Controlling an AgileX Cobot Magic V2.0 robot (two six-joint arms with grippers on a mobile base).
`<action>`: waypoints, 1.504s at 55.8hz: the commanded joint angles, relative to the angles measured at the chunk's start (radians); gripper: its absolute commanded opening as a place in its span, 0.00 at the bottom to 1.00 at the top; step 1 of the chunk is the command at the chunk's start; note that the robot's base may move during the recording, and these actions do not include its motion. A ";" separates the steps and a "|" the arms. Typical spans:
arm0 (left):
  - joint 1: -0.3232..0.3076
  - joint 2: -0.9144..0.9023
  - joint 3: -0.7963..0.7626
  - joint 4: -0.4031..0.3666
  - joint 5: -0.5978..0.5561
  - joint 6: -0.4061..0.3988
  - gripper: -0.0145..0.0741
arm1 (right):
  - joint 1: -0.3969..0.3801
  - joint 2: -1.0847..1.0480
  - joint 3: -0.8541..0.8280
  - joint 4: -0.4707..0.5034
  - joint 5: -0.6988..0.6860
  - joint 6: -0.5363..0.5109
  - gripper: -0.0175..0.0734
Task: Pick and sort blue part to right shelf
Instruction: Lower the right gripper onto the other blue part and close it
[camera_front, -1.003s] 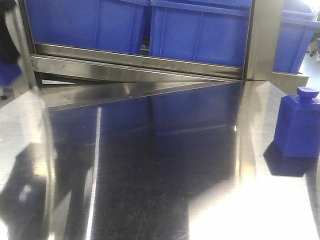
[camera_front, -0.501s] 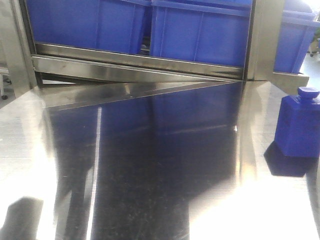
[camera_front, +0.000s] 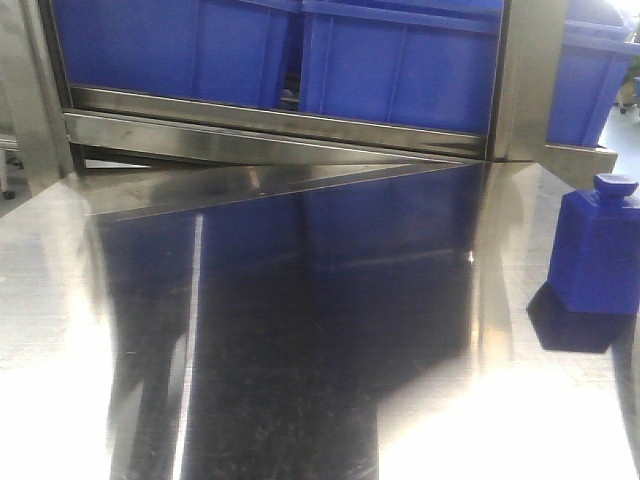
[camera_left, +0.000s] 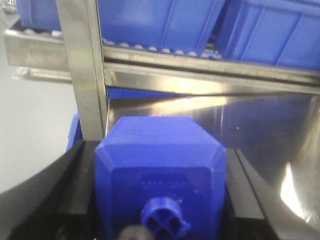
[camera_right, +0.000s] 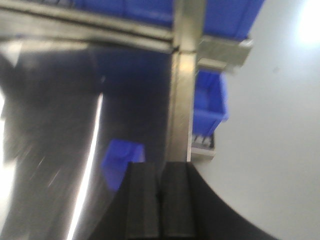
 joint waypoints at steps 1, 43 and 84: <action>-0.006 -0.006 -0.028 -0.006 -0.098 0.002 0.50 | 0.042 0.124 -0.136 0.028 0.060 -0.021 0.25; -0.006 -0.006 -0.028 -0.006 -0.106 0.002 0.50 | 0.087 0.638 -0.336 0.100 0.171 0.077 0.88; -0.006 -0.006 -0.028 -0.006 -0.106 0.002 0.50 | 0.087 0.982 -0.336 0.045 0.051 0.149 0.88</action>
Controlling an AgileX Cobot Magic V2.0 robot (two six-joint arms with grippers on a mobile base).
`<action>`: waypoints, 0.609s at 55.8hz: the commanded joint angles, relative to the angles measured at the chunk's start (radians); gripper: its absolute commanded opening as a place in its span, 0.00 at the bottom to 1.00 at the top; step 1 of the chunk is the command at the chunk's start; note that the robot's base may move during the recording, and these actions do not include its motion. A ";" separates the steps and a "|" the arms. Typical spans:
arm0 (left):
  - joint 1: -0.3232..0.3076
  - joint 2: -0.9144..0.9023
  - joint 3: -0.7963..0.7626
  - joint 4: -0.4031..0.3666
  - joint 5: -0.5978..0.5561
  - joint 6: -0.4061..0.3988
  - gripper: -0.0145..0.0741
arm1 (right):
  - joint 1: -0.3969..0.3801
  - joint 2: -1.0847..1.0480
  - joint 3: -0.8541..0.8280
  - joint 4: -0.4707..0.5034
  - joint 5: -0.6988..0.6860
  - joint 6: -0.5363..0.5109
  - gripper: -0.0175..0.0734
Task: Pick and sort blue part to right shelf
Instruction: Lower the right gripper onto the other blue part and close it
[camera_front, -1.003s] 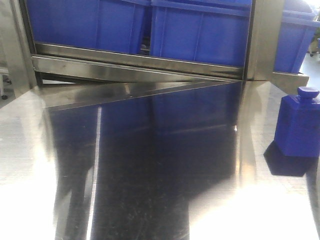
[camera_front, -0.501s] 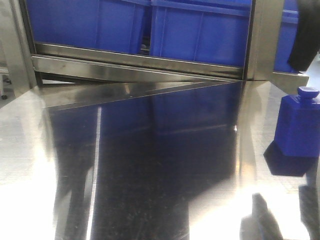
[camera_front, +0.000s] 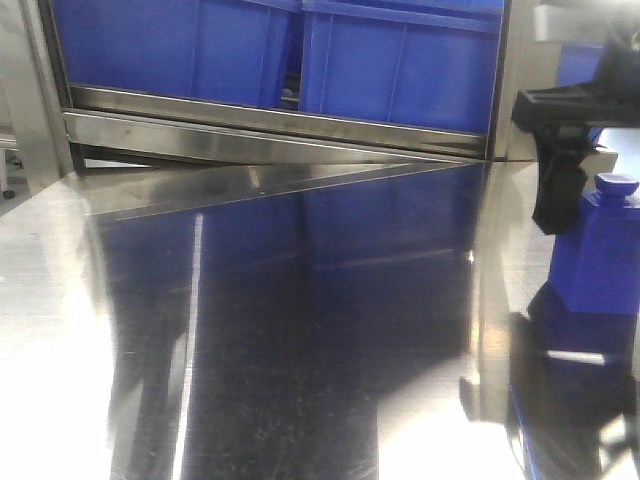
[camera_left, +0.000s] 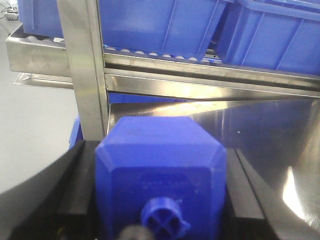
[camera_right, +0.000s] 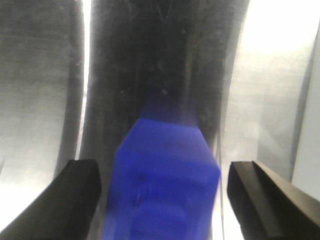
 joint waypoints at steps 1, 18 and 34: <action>-0.006 -0.006 -0.032 -0.006 -0.097 -0.003 0.50 | -0.002 -0.009 -0.034 -0.015 -0.049 0.001 0.88; -0.006 -0.006 -0.032 -0.006 -0.097 -0.003 0.50 | -0.002 0.009 -0.034 -0.015 -0.011 0.001 0.55; -0.006 -0.006 -0.032 -0.006 -0.097 -0.003 0.50 | -0.002 -0.053 -0.034 -0.015 -0.015 0.000 0.45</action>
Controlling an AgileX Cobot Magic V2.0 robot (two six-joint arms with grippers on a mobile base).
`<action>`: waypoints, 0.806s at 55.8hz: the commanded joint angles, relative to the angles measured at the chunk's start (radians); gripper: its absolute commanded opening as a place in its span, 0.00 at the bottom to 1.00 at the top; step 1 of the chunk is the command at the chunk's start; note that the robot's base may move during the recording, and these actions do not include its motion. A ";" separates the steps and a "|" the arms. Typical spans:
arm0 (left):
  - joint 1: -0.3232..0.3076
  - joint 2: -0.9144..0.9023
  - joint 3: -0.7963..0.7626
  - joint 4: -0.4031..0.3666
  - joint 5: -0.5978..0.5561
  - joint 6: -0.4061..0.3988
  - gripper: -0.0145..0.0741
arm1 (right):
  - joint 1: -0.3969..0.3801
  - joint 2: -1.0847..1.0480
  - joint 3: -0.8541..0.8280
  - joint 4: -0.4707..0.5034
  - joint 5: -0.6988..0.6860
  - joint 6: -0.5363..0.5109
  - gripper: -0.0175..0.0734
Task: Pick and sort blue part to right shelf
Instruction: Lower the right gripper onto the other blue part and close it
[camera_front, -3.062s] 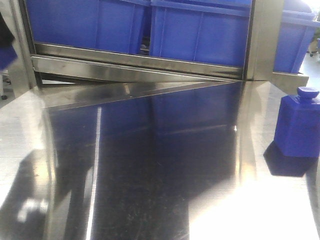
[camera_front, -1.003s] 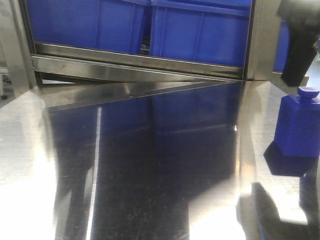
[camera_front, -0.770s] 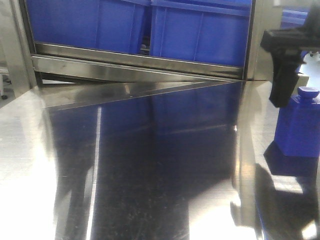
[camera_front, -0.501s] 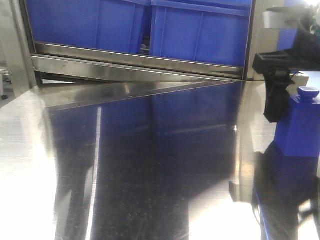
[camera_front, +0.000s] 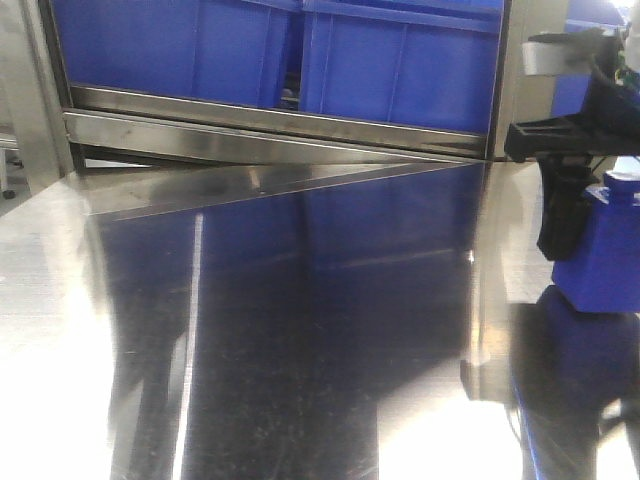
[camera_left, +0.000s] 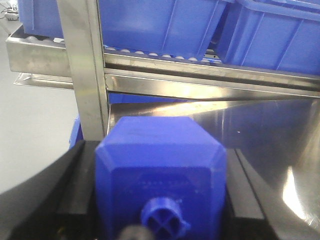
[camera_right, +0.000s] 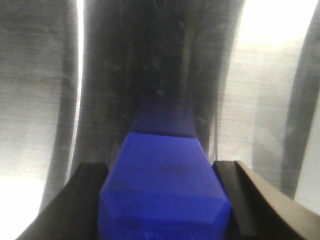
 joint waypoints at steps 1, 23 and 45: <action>-0.006 -0.006 -0.032 -0.006 -0.097 -0.004 0.50 | -0.002 -0.090 -0.032 -0.008 -0.020 -0.001 0.45; -0.006 -0.008 -0.032 -0.006 -0.057 -0.004 0.50 | -0.002 -0.447 0.139 -0.013 -0.246 -0.118 0.45; -0.006 -0.029 -0.027 -0.006 -0.052 -0.004 0.50 | -0.002 -0.820 0.445 -0.078 -0.494 -0.160 0.45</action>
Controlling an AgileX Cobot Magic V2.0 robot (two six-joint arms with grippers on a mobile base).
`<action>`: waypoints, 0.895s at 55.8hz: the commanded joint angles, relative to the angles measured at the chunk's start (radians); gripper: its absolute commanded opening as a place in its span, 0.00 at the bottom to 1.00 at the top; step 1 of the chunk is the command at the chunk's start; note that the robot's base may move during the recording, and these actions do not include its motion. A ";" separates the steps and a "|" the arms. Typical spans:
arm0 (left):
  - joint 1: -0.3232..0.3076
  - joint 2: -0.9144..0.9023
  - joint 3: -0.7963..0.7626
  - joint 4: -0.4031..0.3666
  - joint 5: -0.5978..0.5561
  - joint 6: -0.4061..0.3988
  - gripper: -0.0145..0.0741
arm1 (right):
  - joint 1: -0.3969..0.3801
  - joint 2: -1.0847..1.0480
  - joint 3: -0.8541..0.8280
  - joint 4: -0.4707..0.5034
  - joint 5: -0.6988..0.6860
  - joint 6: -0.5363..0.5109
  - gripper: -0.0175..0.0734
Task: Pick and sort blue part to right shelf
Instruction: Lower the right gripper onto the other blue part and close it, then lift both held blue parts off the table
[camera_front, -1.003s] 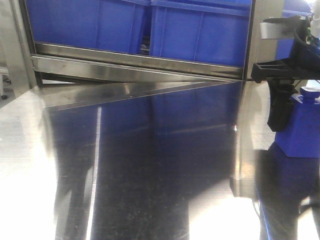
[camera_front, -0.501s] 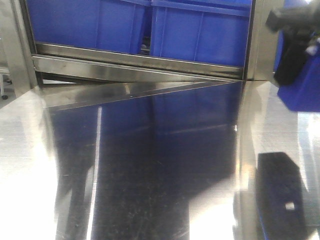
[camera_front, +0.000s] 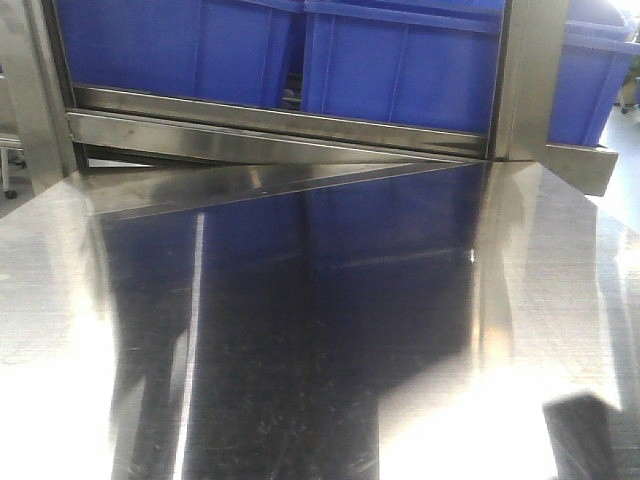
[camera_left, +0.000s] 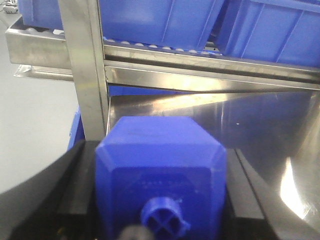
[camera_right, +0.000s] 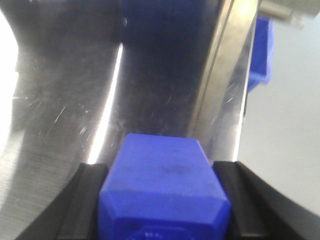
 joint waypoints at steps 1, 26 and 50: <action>-0.006 -0.022 -0.025 -0.006 -0.084 -0.004 0.50 | -0.002 -0.089 0.036 -0.028 -0.141 -0.013 0.45; -0.006 -0.204 0.087 -0.006 -0.084 -0.004 0.50 | -0.002 -0.391 0.229 -0.062 -0.290 -0.013 0.45; -0.006 -0.204 0.089 -0.006 -0.084 -0.004 0.50 | -0.002 -0.417 0.233 -0.066 -0.289 -0.013 0.45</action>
